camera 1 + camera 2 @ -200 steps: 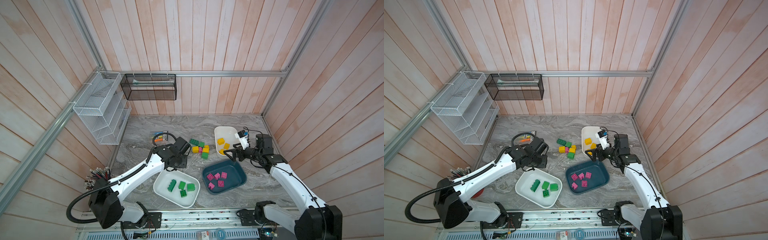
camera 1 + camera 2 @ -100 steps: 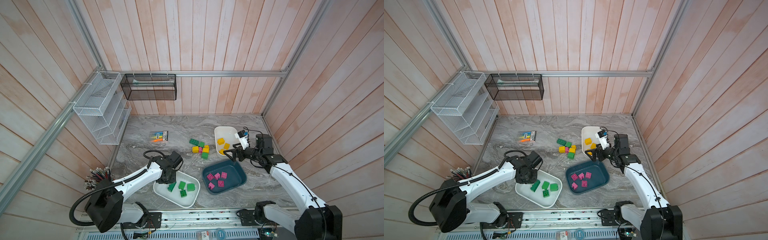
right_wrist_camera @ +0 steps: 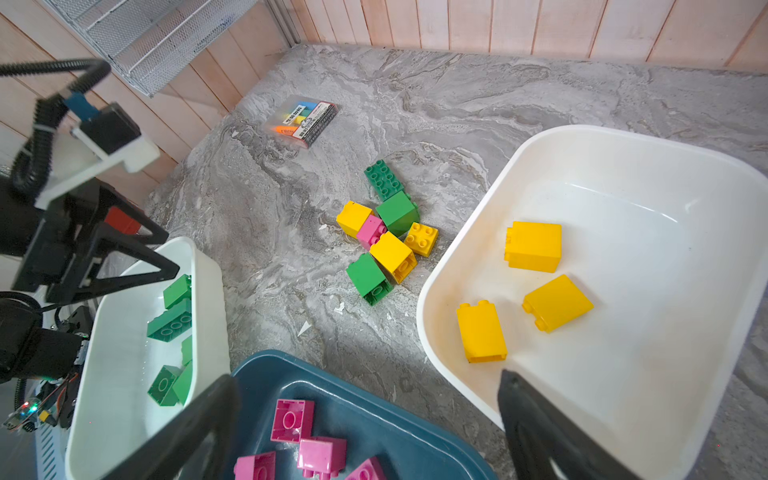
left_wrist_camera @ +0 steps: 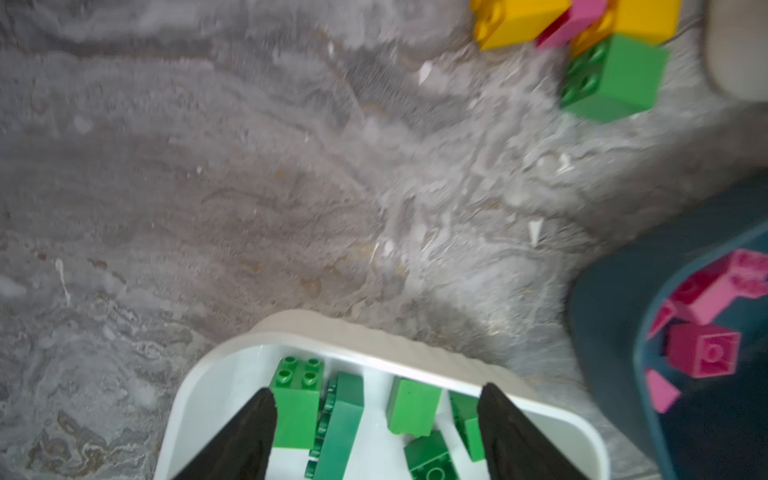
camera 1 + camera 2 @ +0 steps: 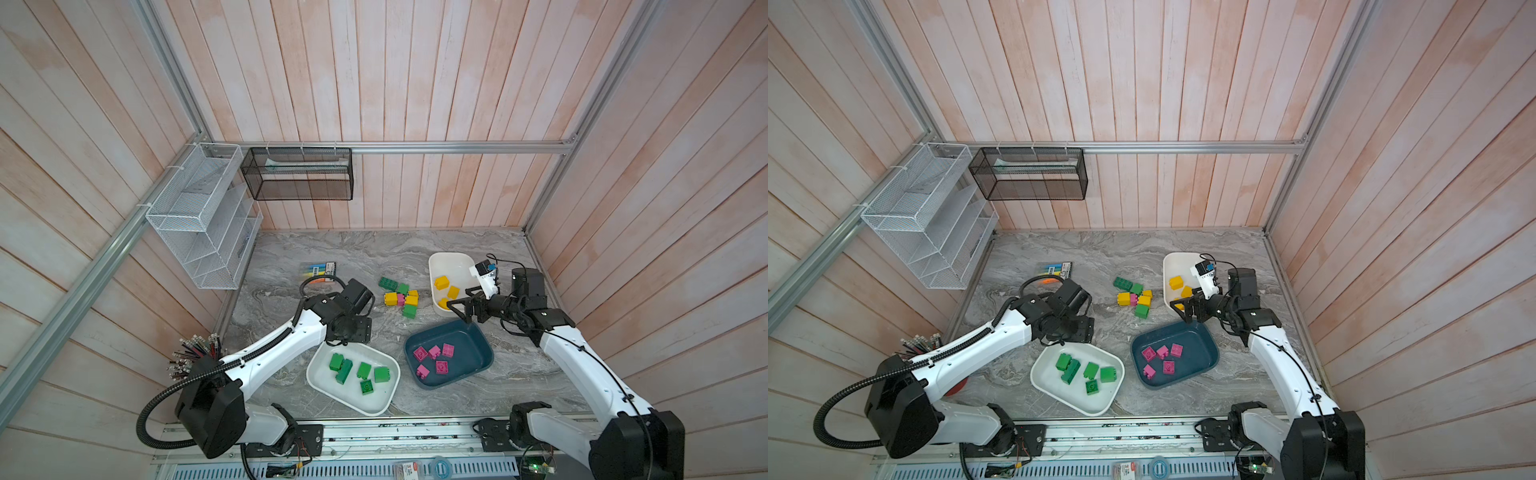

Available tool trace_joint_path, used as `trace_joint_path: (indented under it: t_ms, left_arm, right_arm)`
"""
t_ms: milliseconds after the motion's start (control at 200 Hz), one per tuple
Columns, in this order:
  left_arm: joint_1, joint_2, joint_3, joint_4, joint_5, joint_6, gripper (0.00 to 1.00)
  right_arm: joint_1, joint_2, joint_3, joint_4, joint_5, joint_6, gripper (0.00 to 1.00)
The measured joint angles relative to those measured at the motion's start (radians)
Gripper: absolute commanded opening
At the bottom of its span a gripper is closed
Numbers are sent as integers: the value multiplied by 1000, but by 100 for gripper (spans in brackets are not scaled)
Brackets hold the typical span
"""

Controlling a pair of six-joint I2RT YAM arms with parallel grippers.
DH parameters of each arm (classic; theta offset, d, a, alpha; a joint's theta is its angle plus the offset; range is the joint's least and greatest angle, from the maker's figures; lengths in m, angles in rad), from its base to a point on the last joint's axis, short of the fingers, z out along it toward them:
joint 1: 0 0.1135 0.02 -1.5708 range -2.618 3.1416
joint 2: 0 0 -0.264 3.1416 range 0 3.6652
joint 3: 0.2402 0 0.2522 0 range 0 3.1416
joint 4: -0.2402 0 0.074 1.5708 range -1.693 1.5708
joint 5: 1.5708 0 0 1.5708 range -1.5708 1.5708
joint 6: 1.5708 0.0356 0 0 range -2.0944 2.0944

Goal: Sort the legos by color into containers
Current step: 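Move the left gripper back to the pile and grasp a yellow brick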

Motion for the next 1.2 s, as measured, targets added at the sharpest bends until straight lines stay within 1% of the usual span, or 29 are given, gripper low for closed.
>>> trace_joint_path:
  t_ms: [70,180,285,385,490,590,750,950,1060,1200]
  left_arm:
    - [5,69,82,40,1,84,84]
    - [15,194,154,122,15,234,84]
    - [35,315,197,181,76,389,83]
    - [56,392,215,219,128,531,82]
    - [81,443,263,237,188,658,81]
    - [108,459,293,278,257,773,80]
    - [140,523,369,288,364,932,78]
    - [153,632,409,291,423,1057,77]
    - [156,681,433,294,438,1088,75]
    - [158,709,435,313,438,1112,72]
  right_arm:
    - [0,-1,0,5,0,0,98]
    - [0,-8,-1,15,0,0,98]
    - [0,-10,-1,22,-1,0,98]
    - [0,-11,-1,22,-4,0,98]
    - [0,-11,-1,21,-4,0,98]
    - [0,-14,-1,21,-4,0,98]
    - [0,-19,-1,21,-3,0,98]
    - [-4,-19,-1,21,-3,0,98]
    - [-7,-19,-1,21,-2,0,98]
    - [-14,-19,-1,20,3,-1,98]
